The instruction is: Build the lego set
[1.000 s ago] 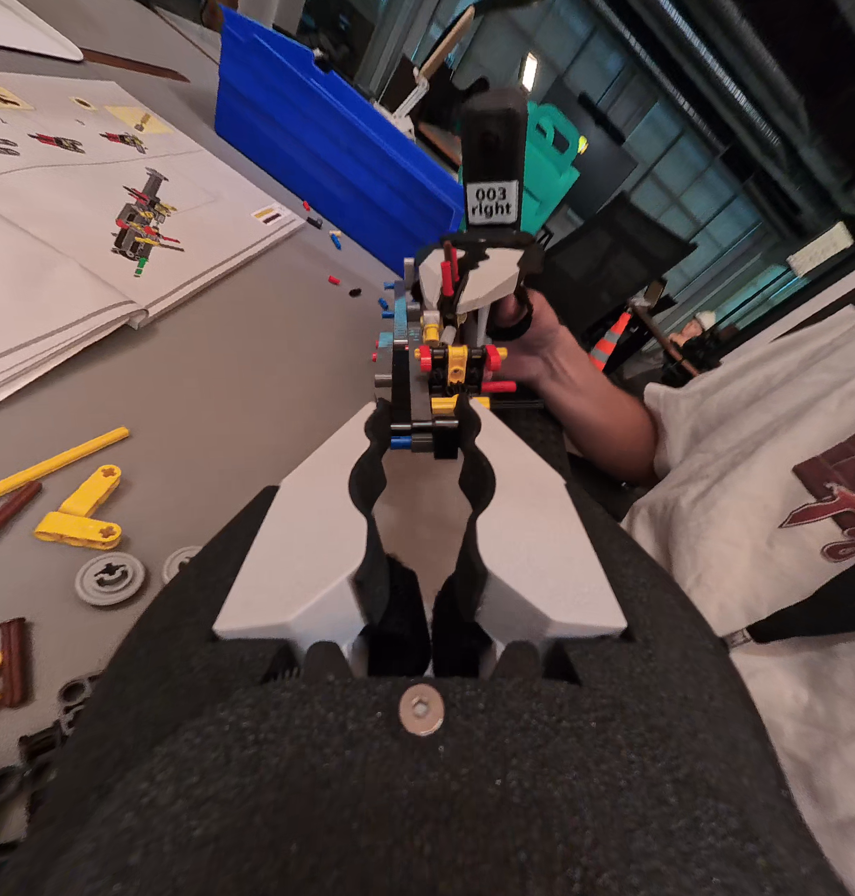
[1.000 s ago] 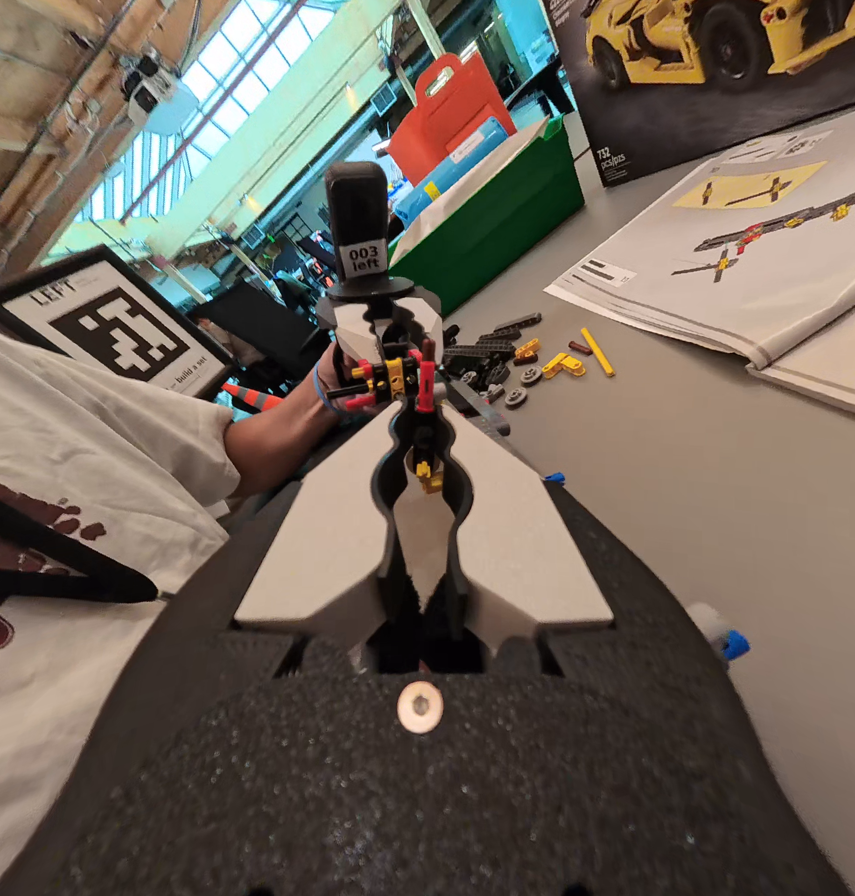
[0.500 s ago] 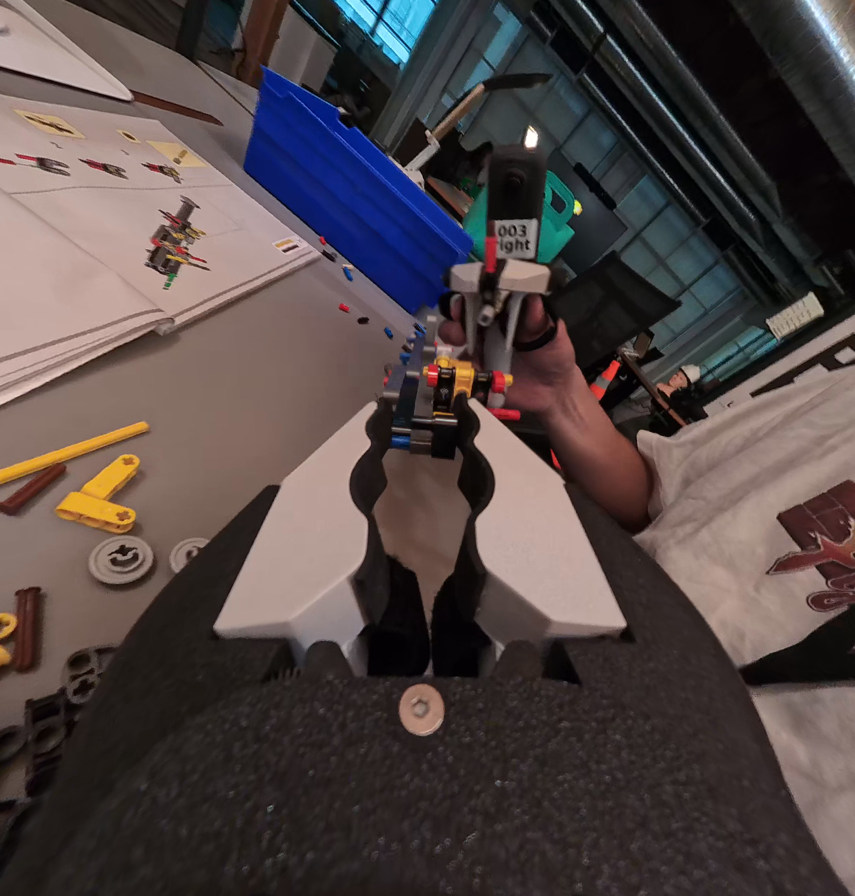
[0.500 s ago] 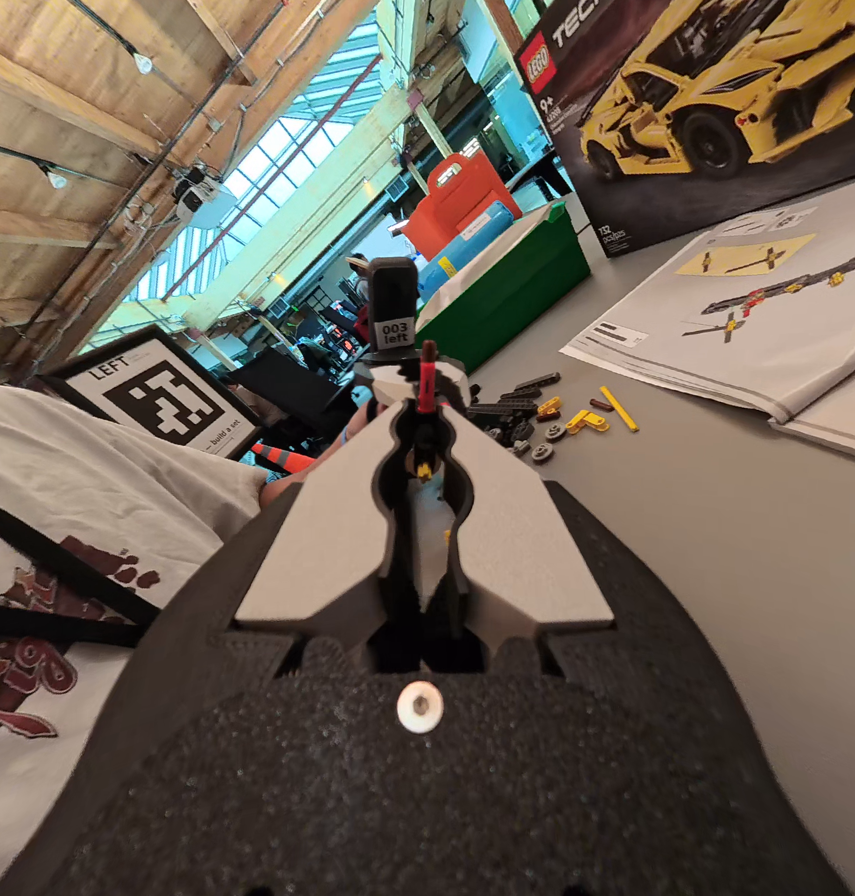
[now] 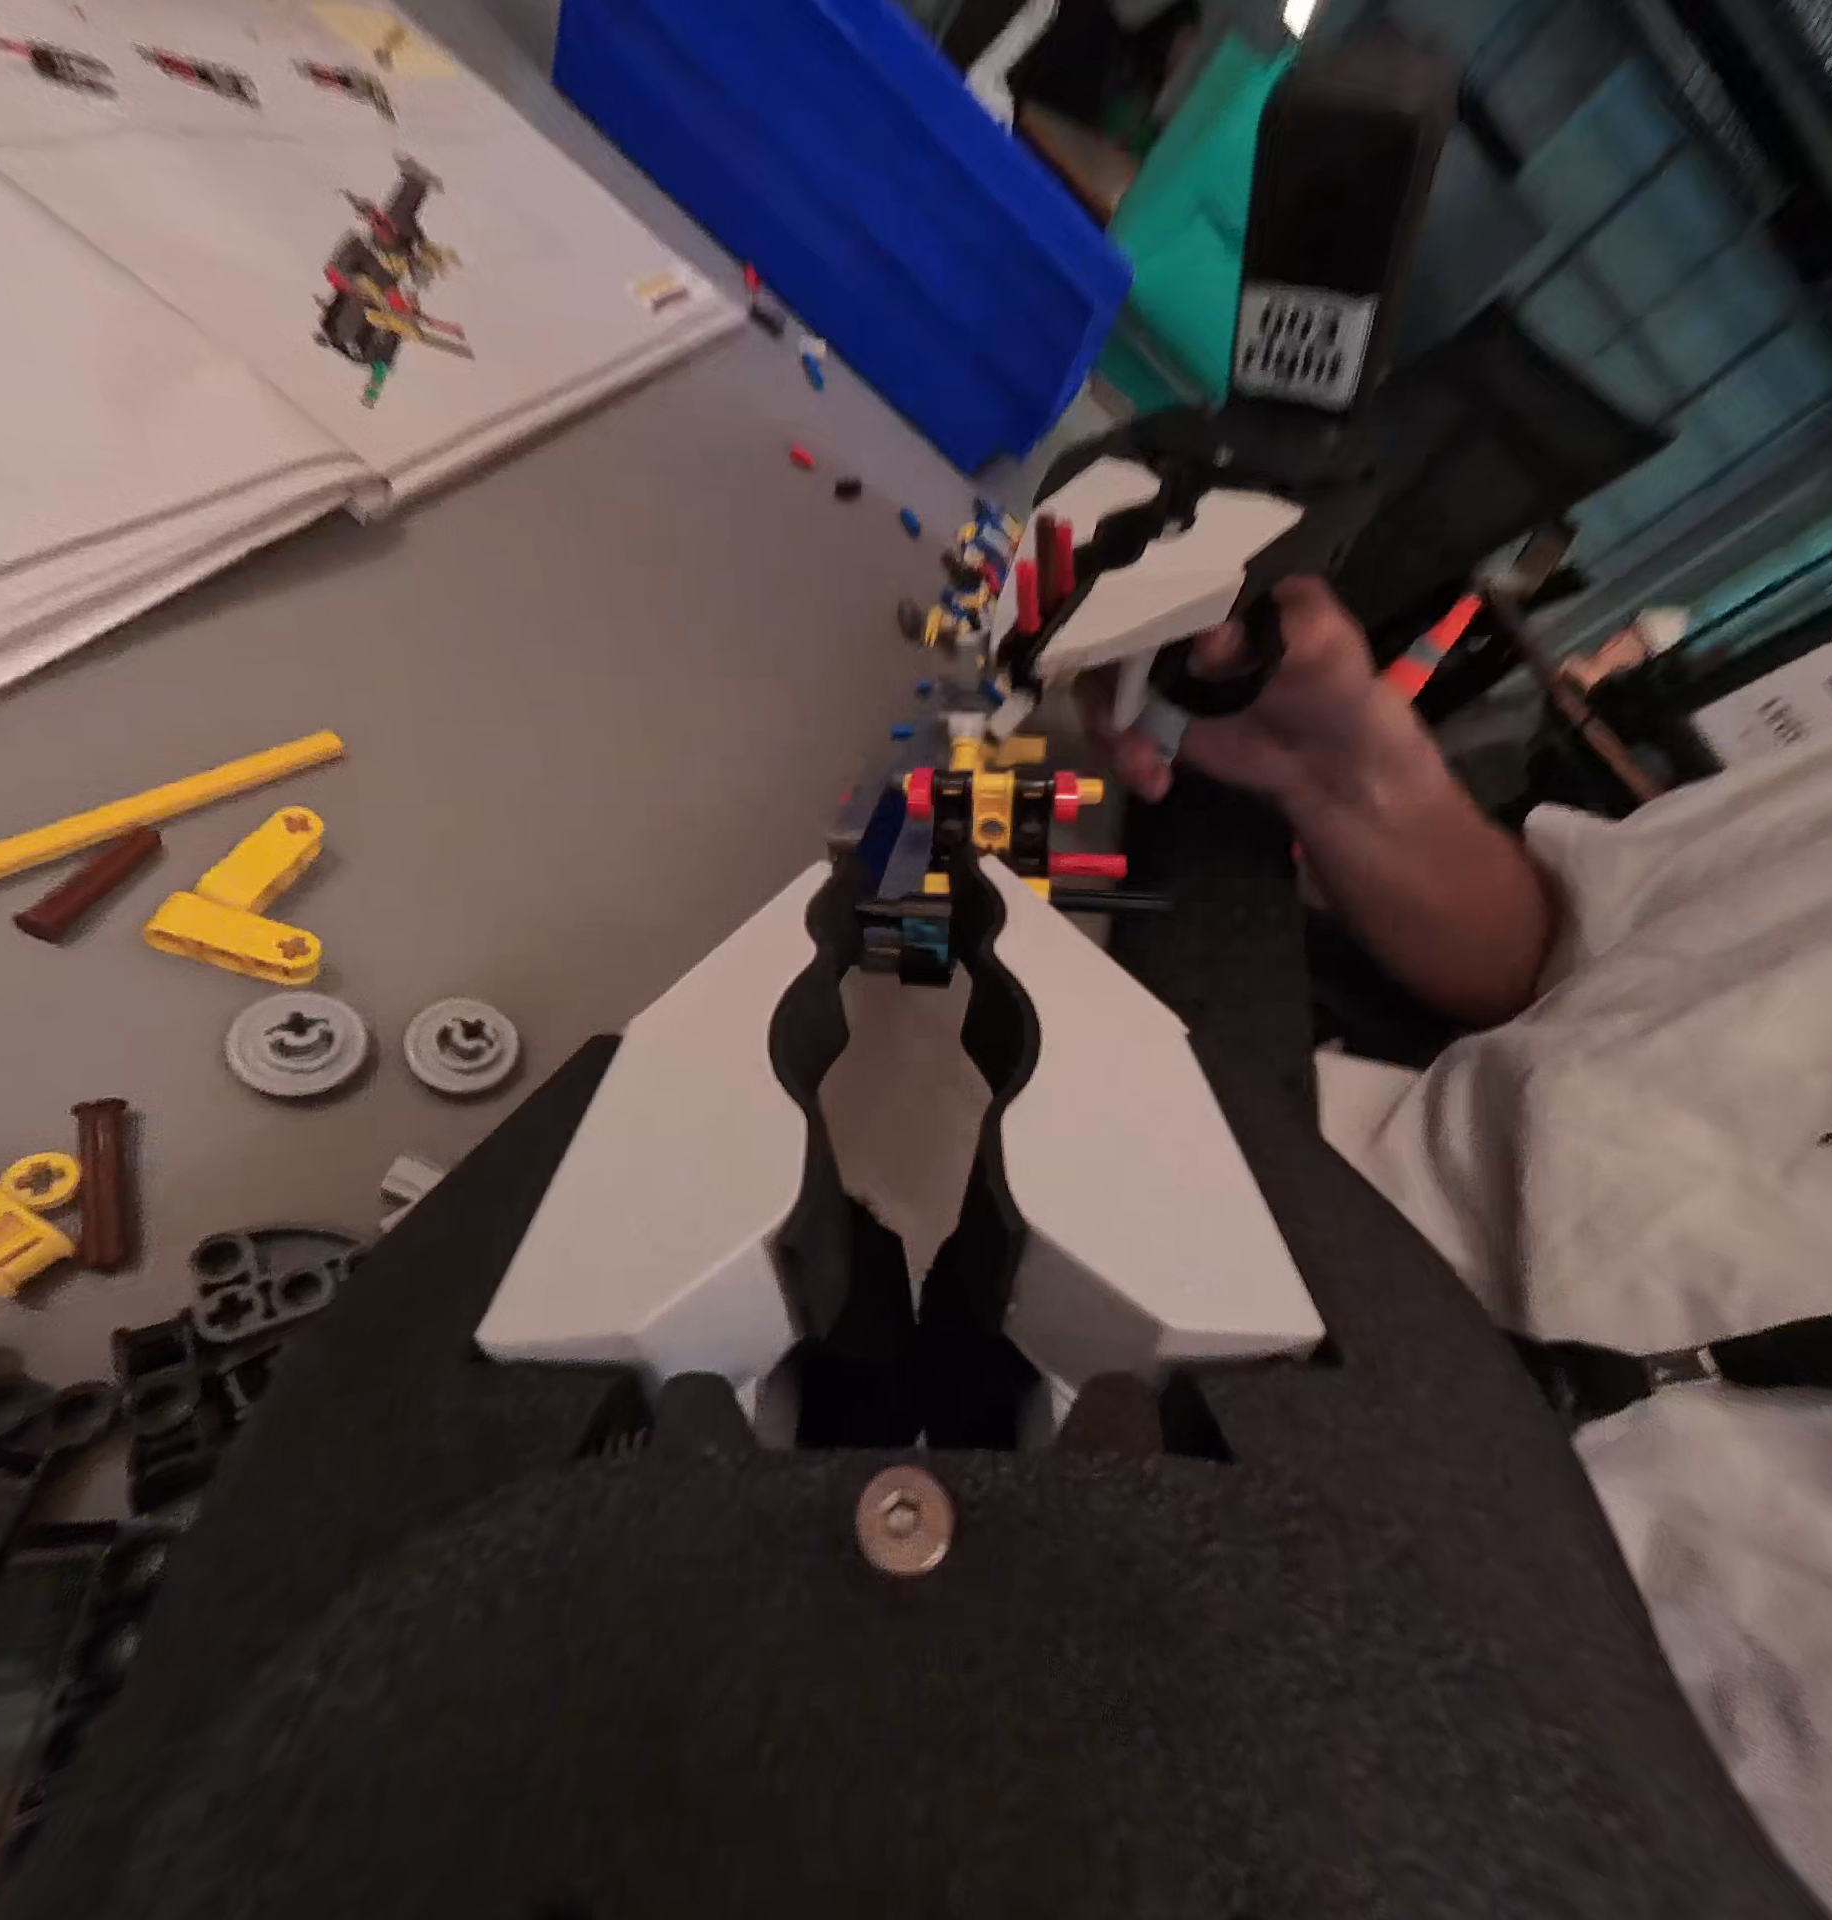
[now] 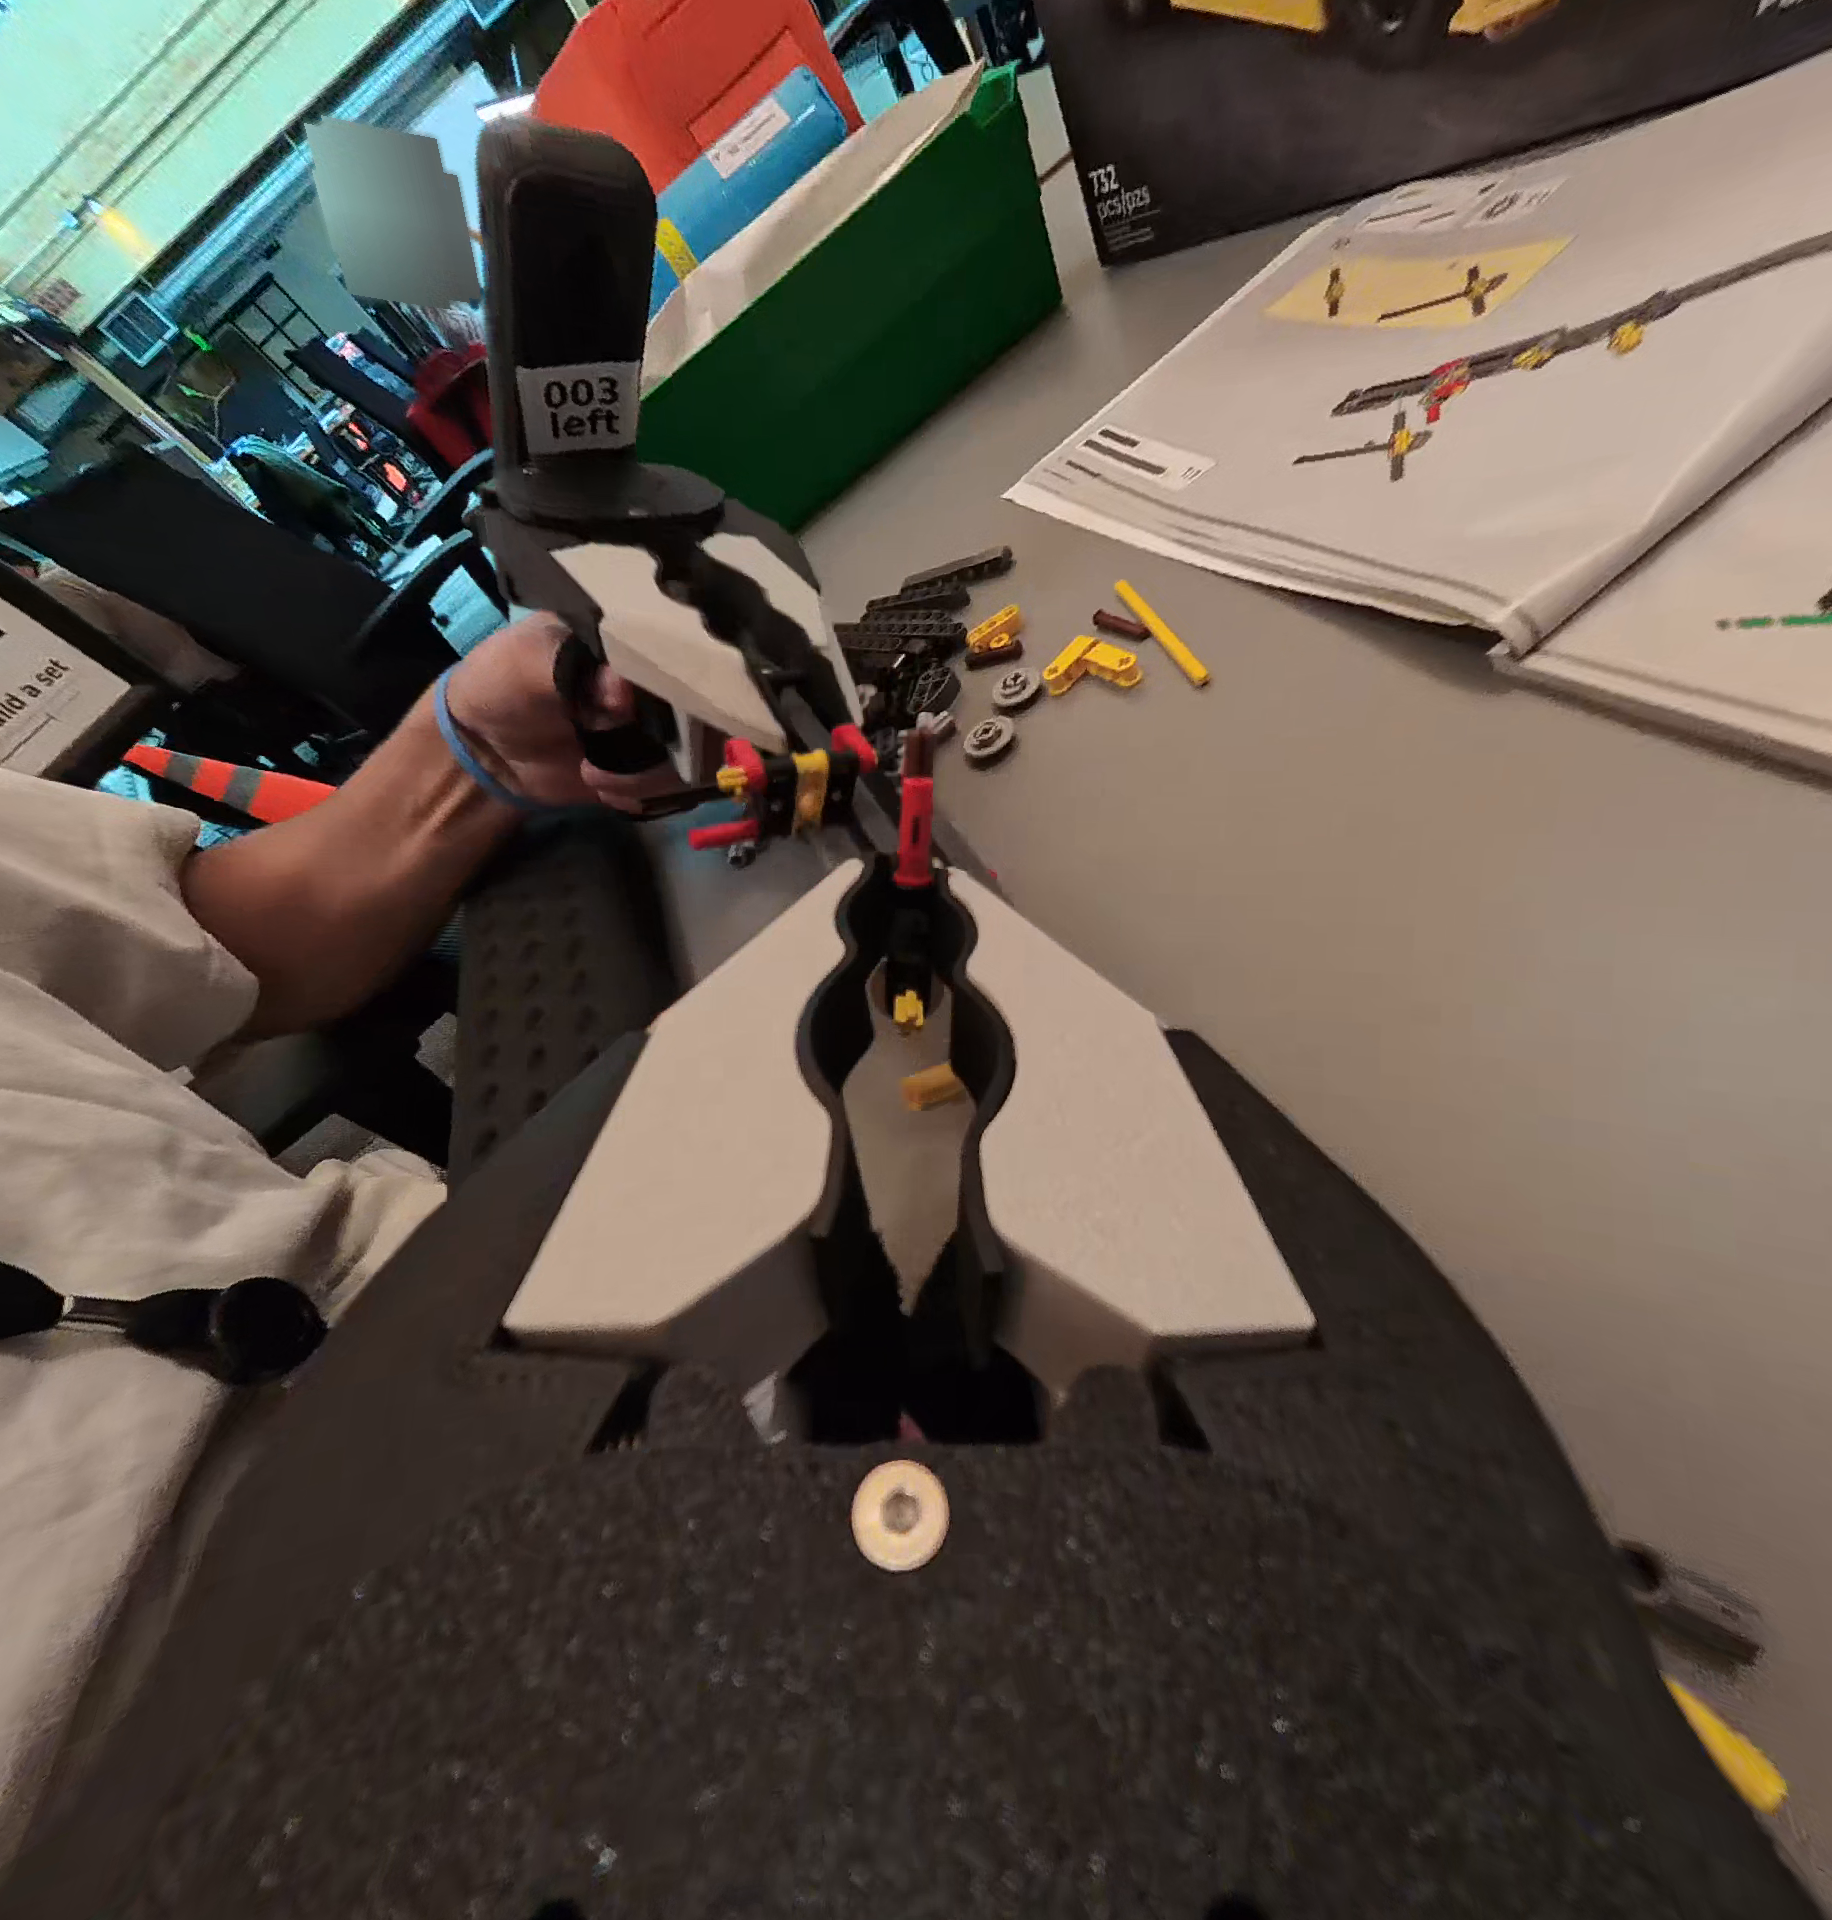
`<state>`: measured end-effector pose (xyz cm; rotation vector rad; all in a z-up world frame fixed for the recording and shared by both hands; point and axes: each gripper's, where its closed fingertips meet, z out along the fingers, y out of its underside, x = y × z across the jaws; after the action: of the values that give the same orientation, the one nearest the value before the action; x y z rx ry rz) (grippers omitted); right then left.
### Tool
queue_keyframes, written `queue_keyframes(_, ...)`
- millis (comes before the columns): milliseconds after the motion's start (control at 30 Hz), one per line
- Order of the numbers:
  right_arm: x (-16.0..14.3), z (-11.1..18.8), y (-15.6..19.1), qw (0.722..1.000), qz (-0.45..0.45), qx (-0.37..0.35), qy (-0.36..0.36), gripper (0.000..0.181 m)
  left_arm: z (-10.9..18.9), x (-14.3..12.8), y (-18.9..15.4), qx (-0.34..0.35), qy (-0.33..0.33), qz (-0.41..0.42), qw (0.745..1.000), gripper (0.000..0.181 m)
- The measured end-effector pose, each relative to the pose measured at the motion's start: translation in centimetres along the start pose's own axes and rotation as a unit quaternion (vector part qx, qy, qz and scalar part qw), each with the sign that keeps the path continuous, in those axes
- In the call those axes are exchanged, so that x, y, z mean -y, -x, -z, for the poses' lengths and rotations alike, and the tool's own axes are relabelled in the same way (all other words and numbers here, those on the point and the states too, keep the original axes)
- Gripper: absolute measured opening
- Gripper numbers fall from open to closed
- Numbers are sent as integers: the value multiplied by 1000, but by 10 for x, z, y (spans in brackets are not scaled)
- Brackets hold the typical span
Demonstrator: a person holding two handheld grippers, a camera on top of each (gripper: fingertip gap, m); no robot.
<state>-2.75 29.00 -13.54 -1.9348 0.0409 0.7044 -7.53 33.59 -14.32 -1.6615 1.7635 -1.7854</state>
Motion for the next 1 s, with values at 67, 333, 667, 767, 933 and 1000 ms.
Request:
queue_keyframes(67, -3, 7, -2, 1000, 10, -4, 3, 6, -5, -15, -1, 17, 43, -36, 998, 16)
queue_keyframes(333, 10, 32, 7, 994, 69, 29, -78, 6, -14, -61, -4, 60, 195, -198, 959, 16)
queue_keyframes(667, 13, 36, 6, 993, 78, 16, -92, 6, -10, -61, 4, 102, 237, -261, 930, 11)
queue_keyframes(767, 22, 46, 0, 990, 65, 4, -124, 6, -5, -34, -9, 120, 226, -270, 928, 26)
queue_keyframes(933, 35, 63, -4, 984, 12, 33, -174, 6, -40, -47, -54, 73, 328, -359, 871, 15)
queue_keyframes(1000, 38, 69, -4, 981, 2, 42, -189, 6, -50, -54, -46, 81, 369, -353, 856, 17)
